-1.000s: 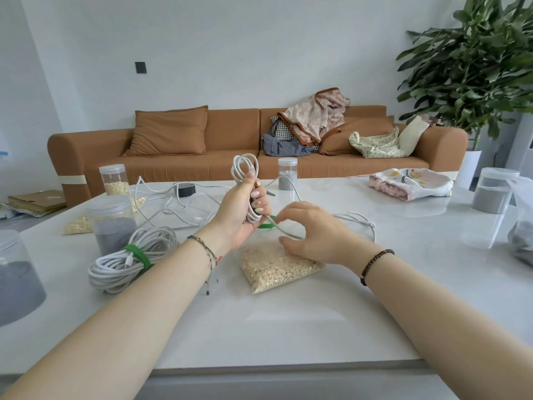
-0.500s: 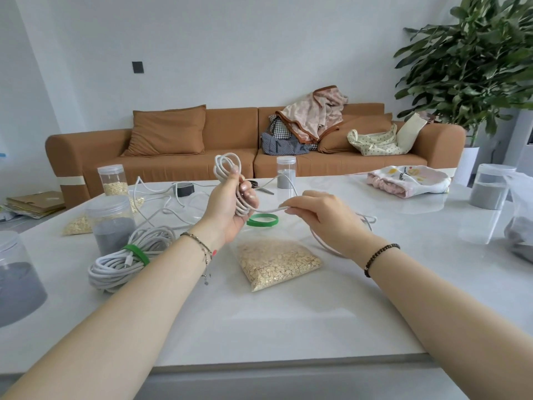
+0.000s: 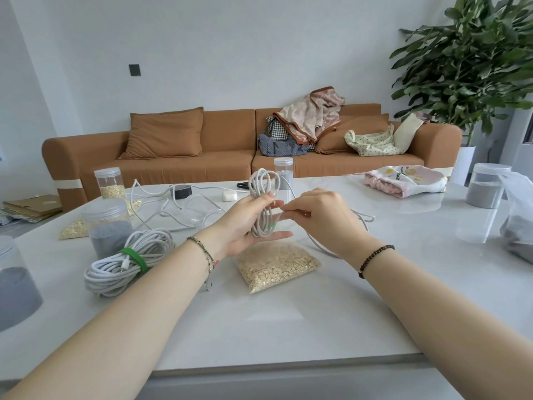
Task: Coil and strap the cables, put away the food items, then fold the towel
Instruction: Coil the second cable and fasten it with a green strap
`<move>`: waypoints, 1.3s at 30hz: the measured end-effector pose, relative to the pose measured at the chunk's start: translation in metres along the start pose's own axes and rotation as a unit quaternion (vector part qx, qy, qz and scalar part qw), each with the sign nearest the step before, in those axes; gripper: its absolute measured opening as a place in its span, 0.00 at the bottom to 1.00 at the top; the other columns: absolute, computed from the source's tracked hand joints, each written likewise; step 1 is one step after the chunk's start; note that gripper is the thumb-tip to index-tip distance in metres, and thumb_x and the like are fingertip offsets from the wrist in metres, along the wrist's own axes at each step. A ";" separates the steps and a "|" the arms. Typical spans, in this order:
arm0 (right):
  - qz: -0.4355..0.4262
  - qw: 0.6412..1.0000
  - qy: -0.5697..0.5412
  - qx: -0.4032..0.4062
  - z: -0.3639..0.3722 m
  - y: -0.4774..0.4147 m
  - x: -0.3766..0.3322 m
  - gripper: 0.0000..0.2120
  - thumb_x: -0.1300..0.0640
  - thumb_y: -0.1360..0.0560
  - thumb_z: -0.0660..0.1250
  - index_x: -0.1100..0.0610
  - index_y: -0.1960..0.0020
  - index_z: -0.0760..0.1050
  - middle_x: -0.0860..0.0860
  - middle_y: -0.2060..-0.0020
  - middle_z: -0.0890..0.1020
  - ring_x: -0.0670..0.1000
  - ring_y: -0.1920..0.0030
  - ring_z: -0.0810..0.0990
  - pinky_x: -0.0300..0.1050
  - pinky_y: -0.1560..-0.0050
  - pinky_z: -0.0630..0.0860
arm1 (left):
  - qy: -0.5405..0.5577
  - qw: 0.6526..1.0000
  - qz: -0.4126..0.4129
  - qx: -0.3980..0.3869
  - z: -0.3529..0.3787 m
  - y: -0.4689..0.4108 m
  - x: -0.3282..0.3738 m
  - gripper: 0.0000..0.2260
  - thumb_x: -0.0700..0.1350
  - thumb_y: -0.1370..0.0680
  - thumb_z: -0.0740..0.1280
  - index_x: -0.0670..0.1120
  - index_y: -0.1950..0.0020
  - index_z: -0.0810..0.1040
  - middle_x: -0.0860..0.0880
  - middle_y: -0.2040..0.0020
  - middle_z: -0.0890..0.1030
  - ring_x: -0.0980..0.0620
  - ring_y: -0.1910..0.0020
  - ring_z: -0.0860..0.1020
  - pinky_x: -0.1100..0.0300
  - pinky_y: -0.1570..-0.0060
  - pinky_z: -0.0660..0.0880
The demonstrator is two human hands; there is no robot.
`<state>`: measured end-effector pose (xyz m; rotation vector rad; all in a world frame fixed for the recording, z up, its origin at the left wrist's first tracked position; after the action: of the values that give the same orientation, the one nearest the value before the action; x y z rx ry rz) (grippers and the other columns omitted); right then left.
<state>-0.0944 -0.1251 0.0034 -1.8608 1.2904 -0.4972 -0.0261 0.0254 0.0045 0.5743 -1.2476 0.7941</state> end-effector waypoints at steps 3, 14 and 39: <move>0.029 1.000 0.009 -0.005 0.002 -0.001 -0.003 0.05 0.58 0.26 0.74 0.58 0.59 0.83 0.46 0.69 0.78 0.52 0.64 0.74 0.40 0.61 0.66 | -0.009 0.999 -0.011 -0.050 0.009 0.005 -0.004 0.12 0.44 0.15 0.61 0.37 0.40 0.77 0.41 0.51 0.84 0.48 0.54 0.86 0.51 0.61 0.84; 0.128 0.991 -0.024 -0.015 -0.001 0.001 0.005 0.16 0.51 0.28 0.76 0.54 0.66 0.72 0.47 0.72 0.78 0.51 0.68 0.75 0.47 0.66 0.73 | -0.106 0.992 0.011 -0.071 0.006 0.000 -0.011 0.08 0.46 0.15 0.61 0.42 0.45 0.74 0.46 0.62 0.84 0.54 0.71 0.74 0.65 0.73 0.72; 0.074 0.995 0.070 -0.020 -0.008 -0.001 0.032 0.08 0.61 0.22 0.68 0.53 0.45 0.75 0.46 0.53 0.78 0.52 0.57 0.78 0.46 0.55 0.68 | 0.060 0.993 0.104 0.008 -0.016 -0.010 0.012 0.09 0.43 0.16 0.62 0.46 0.56 0.71 0.53 0.74 0.62 0.57 0.75 0.61 0.66 0.72 0.63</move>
<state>-0.0868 -0.1570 0.0053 -1.7722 1.5275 -0.5343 -0.0071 0.0336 0.0130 0.4058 -1.2031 0.9992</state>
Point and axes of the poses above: each hand's wrist, its own y-axis away from the middle knuckle, its own z-axis out of the palm, x = y × z, the point moved 2 cm from there along -y, towards the middle knuckle
